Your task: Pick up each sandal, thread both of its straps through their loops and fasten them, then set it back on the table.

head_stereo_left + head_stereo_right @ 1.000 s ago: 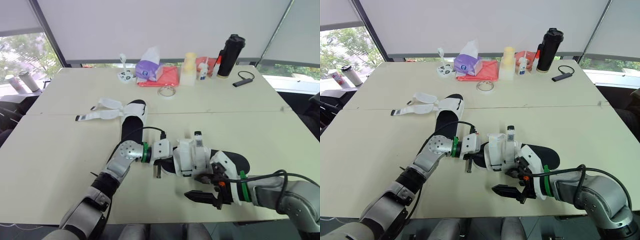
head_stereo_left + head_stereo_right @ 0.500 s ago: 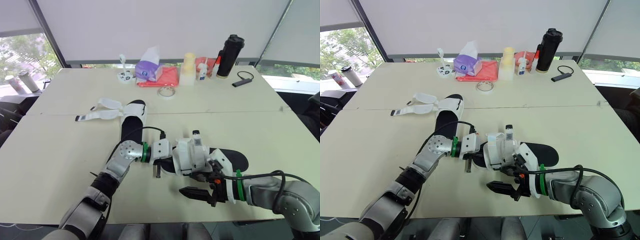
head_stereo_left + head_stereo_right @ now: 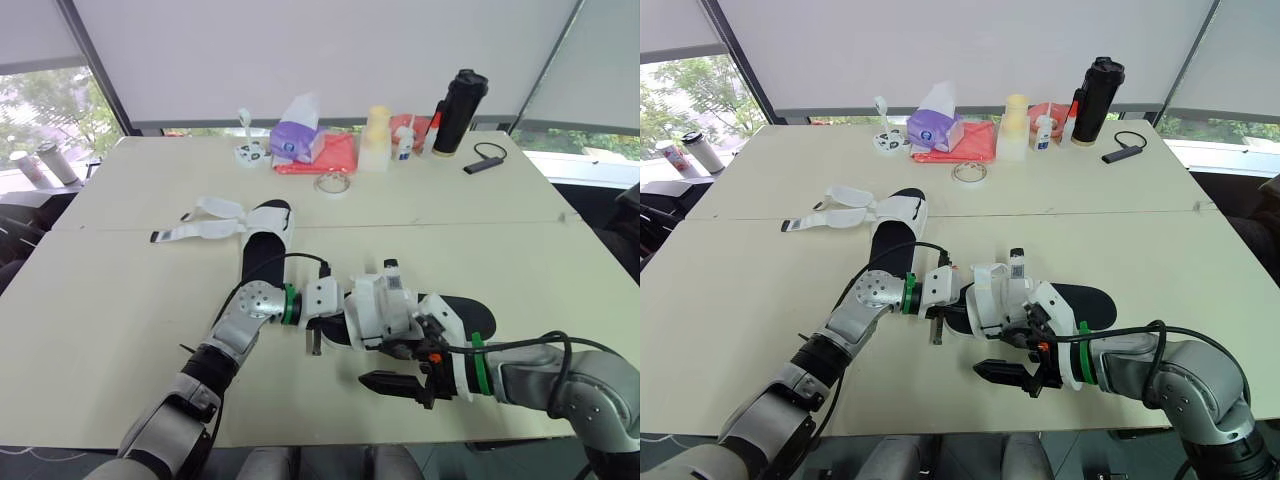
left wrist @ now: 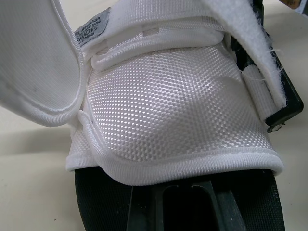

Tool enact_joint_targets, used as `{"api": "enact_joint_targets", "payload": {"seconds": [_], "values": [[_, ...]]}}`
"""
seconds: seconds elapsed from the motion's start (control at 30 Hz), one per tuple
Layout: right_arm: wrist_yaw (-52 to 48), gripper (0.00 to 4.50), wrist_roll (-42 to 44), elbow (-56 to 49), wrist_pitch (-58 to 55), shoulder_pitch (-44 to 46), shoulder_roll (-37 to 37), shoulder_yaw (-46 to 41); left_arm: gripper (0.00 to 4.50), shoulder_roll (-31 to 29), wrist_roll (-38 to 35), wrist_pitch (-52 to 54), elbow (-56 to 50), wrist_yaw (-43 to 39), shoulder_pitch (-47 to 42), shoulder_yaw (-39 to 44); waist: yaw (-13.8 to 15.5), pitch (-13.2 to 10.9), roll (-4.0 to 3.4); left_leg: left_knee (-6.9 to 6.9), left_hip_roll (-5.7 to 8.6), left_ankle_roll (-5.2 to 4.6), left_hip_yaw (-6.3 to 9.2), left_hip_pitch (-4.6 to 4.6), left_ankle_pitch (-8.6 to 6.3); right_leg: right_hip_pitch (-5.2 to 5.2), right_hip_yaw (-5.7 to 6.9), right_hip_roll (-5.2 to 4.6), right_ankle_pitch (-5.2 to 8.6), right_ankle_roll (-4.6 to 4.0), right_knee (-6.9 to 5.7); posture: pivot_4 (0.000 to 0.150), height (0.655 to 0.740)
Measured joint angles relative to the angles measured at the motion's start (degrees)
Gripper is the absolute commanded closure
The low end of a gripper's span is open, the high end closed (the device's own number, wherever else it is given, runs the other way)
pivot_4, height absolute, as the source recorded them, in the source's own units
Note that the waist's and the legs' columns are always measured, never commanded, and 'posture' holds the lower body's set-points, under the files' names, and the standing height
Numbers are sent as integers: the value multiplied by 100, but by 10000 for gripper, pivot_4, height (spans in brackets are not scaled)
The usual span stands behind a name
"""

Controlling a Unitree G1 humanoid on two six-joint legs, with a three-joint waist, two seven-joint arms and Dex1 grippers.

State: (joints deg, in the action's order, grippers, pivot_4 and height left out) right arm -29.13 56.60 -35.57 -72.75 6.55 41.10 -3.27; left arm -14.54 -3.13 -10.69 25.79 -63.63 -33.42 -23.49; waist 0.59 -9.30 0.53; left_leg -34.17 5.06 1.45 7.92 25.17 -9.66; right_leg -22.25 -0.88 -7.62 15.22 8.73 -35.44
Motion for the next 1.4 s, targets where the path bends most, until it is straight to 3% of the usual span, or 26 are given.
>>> {"api": "enact_joint_targets", "payload": {"seconds": [0.03, 0.1, 0.23, 0.27, 0.3, 1.03, 1.4], "values": [[4, 7978, -1, 18, 1, 12, -2, 3, 45000, 2, 0, 0, 0, 1, 1, 0, 1, 0, 0, 0, 0, 0, 0, 0, 0, 0, 0, 0, 0, 0, 0, 1500, 7296], [25, 16960, -4, 63, 2, 102, -4, 1, 45000, 7, 0, 0, -1, 1, 2, -2, 4, 0, -1, 0, 0, 0, 0, 0, 0, 1, 0, 0, 0, 0, 0, 1500, 7296], [110, 36683, -7, 148, -8, 144, -5, -53, 45000, 8, 0, -2, -11, -3, 5, 0, 10, 0, -1, 0, 0, 0, 0, 0, 0, 0, 0, -1, 1, 1, 1, 1500, 7296], [117, 43316, -7, 162, -10, 145, -5, -68, 45000, 8, 0, -2, -11, -3, 6, 1, 10, 1, -1, 0, 0, -1, 0, 0, 0, 0, 1, 0, 0, 1, 1, 1500, 7296], [119, 44658, -3, 166, -17, 152, -5, -84, 45000, 7, 0, -2, -10, -3, 6, 1, 10, 1, -1, 0, 0, -1, 0, 0, 0, 0, 1, 0, 0, 1, 1, 1500, 7296], [76, 44658, 121, 148, -284, 128, 145, -133, 45000, 29, 0, -5, -5, -1, 8, -11, 15, 1, -1, 0, 1, -1, 0, 0, 0, 1, 1, -1, 1, 1, 3, 1500, 7296], [-259, 44658, 28, 95, -393, -181, 541, 360, 45000, 29, 0, -6, -7, 5, 10, -15, 16, 2, -1, 0, 1, 0, -1, 2, 0, 2, 2, -3, 1, 1, 5, 1500, 7296]]}}
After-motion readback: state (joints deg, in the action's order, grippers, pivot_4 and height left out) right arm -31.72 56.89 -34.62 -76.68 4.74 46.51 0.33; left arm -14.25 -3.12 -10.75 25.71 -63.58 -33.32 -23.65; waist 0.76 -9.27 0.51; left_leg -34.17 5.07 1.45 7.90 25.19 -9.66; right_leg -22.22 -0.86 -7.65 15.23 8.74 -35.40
